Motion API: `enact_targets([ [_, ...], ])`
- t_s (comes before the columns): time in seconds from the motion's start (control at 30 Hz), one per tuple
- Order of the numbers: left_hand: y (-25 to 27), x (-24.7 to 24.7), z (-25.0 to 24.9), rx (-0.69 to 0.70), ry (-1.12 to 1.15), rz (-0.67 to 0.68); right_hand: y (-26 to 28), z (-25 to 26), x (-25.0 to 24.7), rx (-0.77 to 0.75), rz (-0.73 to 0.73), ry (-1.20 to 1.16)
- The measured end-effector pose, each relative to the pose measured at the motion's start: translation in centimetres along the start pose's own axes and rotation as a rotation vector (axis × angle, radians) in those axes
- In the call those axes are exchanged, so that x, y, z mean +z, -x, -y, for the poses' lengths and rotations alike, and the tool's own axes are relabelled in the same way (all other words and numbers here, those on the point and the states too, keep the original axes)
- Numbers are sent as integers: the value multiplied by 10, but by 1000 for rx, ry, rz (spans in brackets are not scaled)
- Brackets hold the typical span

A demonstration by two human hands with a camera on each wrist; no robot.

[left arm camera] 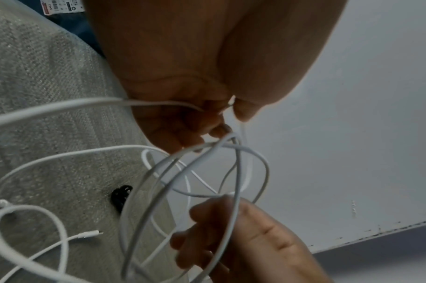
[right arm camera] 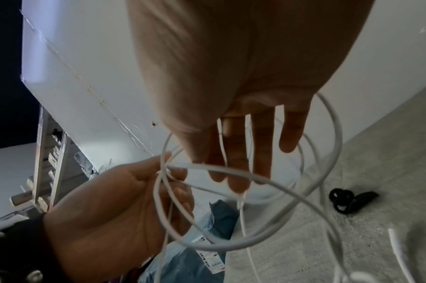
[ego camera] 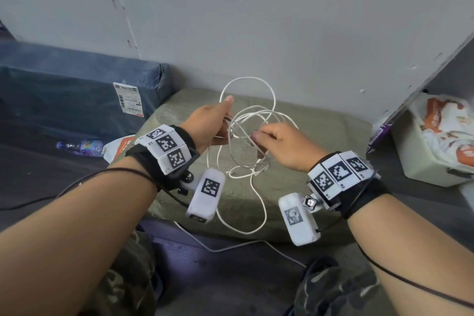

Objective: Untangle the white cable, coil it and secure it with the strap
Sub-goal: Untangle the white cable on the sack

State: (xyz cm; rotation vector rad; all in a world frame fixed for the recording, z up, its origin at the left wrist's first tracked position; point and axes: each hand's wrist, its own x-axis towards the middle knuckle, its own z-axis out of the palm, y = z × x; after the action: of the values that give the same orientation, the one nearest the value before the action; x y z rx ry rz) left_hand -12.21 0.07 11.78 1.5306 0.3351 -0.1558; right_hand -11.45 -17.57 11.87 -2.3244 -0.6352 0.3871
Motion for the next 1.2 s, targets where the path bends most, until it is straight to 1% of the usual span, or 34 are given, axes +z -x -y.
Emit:
enact_targets([
  [0.07,0,-1,2,6,-37,63,1,4,0,9,18,-91],
  [0.13,1,-1,4,40,-102,120,0,7,1,9,30,-150],
  [0.27,3,0,4,105,-168,100,-3,6,3,21,-51,-222],
  [0.33,4,0,3,80,-178,114,-3,7,1,29,-86,-240],
  [0.4,6,1,2,35,-172,134,-4,10,0,39,-110,-192],
  [0.43,8,2,1,38,-205,153,-3,12,-1,46,-123,-155],
  [0.5,7,2,3,78,-361,197,-3,14,-1,57,-140,-127],
  [0.53,6,2,6,111,-479,203,-3,14,-1,57,-147,-130],
  [0.6,3,1,13,198,-755,147,-2,13,-1,39,-136,-114],
  [0.63,3,1,15,241,-829,103,-1,13,-1,24,-113,-89],
  [0.67,2,0,16,276,-824,68,0,12,-1,10,-85,-64],
  [0.7,1,-1,16,273,-797,41,1,11,-1,1,-63,-46],
  [0.77,-4,-4,16,168,-756,13,0,6,-1,21,-66,-21],
  [0.83,-8,-8,16,66,-663,27,-3,1,-3,55,-125,16],
  [0.93,-10,-11,18,2,-558,68,-8,-5,-7,113,-256,37],
  [1.0,-12,-15,19,-41,-512,61,-15,-14,-12,204,-380,-63],
  [1.1,-16,-24,18,-101,-436,9,-21,-29,-26,330,-617,-358],
  [1.17,-17,-29,17,-121,-367,-30,-20,-37,-37,377,-714,-499],
  [1.2,-17,-31,16,-116,-349,-49,-19,-41,-41,395,-737,-529],
])
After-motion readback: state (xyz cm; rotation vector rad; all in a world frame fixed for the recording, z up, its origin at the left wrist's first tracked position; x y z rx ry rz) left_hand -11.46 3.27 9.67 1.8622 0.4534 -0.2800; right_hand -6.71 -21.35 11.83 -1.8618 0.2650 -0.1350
